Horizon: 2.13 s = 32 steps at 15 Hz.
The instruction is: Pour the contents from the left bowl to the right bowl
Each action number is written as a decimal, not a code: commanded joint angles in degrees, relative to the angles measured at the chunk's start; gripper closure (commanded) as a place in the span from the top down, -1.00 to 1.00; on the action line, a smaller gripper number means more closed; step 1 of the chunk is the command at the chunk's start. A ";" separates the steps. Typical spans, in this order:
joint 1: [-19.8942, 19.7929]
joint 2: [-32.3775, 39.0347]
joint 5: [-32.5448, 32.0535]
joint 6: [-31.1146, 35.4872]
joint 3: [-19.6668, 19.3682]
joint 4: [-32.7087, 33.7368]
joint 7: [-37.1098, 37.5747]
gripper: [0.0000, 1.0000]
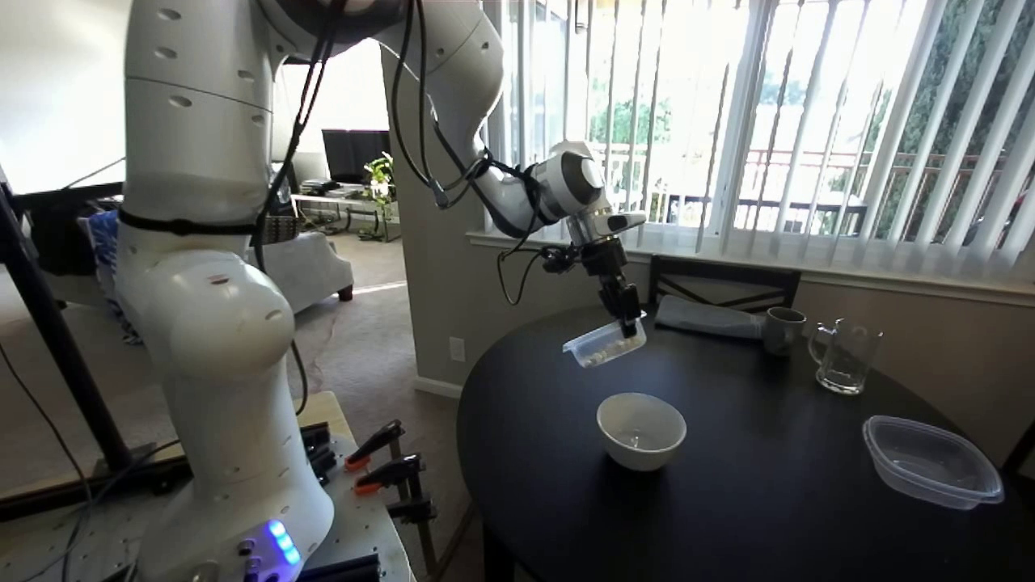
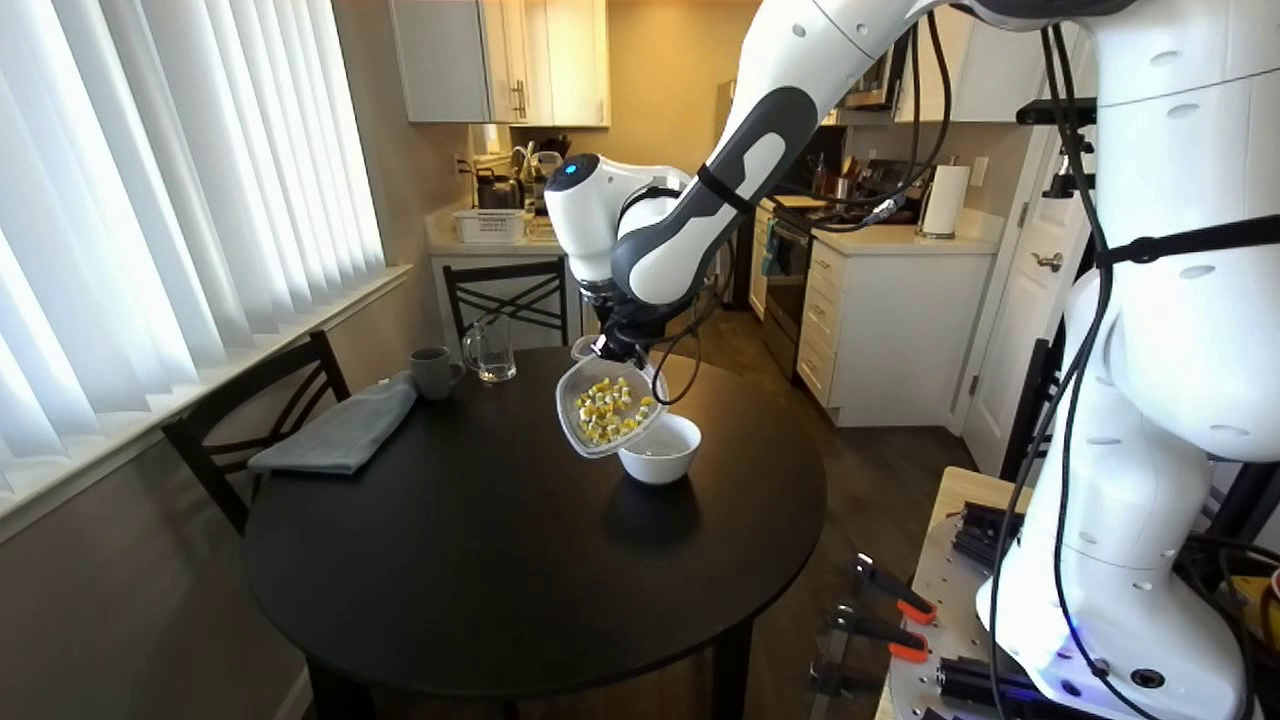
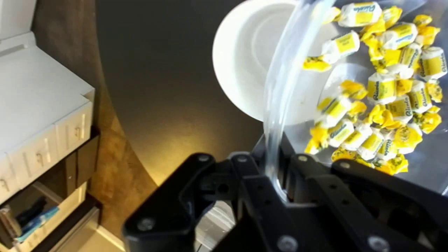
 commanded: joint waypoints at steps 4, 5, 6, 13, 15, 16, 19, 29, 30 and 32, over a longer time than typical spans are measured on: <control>-2.77 -3.83 -9.94 -16.13 4.94 -0.51 14.55 -0.93; -3.08 -2.97 -10.85 -18.41 5.71 0.35 16.50 -0.93; -3.51 -2.75 -10.98 -20.28 6.60 0.58 17.43 -0.93; -8.33 1.23 -7.60 -22.13 8.63 5.86 18.19 -0.93; -10.09 2.40 -6.76 -21.73 8.03 7.19 17.84 -0.93; -10.83 2.86 -6.57 -21.74 7.77 7.68 17.88 -0.93; -12.34 3.50 -8.17 -22.24 6.80 7.69 19.01 -0.93; -11.63 1.19 -13.89 -30.58 5.93 4.30 27.31 -0.93; -11.38 0.98 -14.42 -31.85 6.24 3.92 28.10 -0.93; -10.82 0.93 -15.66 -34.85 7.24 3.31 30.12 -0.93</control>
